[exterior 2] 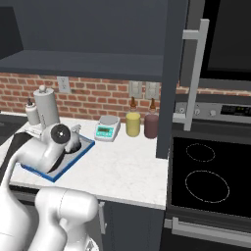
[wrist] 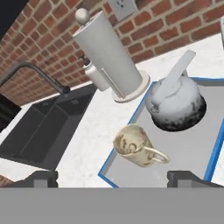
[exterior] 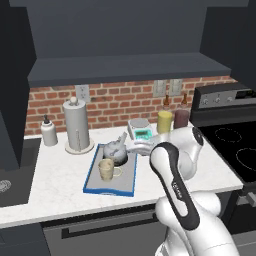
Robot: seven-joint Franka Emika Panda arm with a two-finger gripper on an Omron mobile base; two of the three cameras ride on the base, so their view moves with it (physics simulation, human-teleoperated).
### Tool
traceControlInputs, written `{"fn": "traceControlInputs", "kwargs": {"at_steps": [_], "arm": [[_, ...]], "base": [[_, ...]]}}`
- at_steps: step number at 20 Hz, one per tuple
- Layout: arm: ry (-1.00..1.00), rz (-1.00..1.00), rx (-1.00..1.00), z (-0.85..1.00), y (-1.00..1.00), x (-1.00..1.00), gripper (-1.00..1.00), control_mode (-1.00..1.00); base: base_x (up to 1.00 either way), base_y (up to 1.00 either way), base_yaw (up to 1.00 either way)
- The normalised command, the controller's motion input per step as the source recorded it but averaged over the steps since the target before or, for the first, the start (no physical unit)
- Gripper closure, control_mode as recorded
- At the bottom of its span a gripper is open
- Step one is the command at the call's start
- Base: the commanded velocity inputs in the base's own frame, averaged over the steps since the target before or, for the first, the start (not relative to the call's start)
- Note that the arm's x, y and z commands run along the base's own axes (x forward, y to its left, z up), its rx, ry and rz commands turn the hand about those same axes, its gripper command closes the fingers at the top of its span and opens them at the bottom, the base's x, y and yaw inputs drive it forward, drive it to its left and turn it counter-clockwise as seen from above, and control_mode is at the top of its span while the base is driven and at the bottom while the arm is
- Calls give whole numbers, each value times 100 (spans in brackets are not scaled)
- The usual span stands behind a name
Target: Pick the kettle from the counter and place it on the tray. Then pick the mug from the cabinet and place it on the tray. Then close the cabinet doors.
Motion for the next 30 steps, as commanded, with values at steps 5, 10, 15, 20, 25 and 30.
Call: {"fn": "traceControlInputs", "kwargs": {"at_steps": [5, 10, 15, 20, 25, 30], "arm": [[5, -7, -19, 31, 45, -16, -100, -100], [13, -2, -35, 46, 78, -1, -100, -100], [15, 0, -39, 33, 83, 0, -100, -100], [0, 0, -23, 4, 50, 1, -100, -100], [-3, 0, -9, 0, 10, 12, -100, -100], [-13, 3, 0, -13, 6, 10, 100, -100]], "base": [[0, 0, 0], [0, 0, 0], [0, 0, 0], [0, 0, 0], [0, 0, 0], [0, 0, 0]]}}
